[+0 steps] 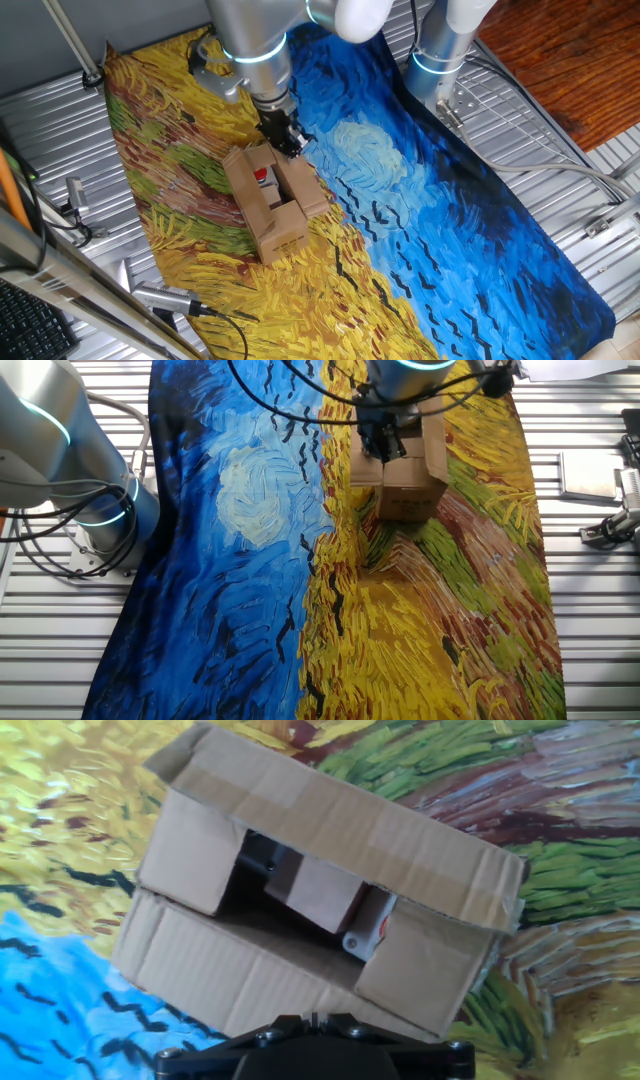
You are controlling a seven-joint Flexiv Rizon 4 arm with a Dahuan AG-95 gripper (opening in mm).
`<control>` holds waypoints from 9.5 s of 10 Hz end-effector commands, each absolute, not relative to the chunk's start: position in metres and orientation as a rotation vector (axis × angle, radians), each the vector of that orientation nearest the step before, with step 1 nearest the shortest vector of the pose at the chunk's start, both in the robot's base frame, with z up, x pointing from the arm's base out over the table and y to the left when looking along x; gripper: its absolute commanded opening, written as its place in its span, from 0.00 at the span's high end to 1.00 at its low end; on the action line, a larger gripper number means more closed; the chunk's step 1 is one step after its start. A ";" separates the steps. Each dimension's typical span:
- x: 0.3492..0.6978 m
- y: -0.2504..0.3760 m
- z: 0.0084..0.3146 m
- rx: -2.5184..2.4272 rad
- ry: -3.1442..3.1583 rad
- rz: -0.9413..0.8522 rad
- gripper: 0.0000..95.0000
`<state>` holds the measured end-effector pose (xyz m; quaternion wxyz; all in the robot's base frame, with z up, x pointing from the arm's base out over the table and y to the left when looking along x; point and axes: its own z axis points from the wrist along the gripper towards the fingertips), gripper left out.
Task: Open a box
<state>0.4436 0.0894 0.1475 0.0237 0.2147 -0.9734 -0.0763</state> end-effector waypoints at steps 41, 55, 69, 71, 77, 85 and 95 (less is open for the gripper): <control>0.606 0.085 0.122 0.832 -2.997 -0.126 1.00; 0.581 0.093 0.161 0.725 -3.022 -0.115 1.00; 0.531 0.107 0.162 0.880 -2.967 -0.133 1.00; 0.524 0.106 0.151 0.874 -2.969 -0.136 1.00; 0.514 0.095 0.136 0.893 -2.969 -0.131 1.00; 0.511 0.046 0.173 1.023 -2.907 -0.118 1.00; 0.513 -0.004 0.128 1.182 -2.876 -0.071 1.00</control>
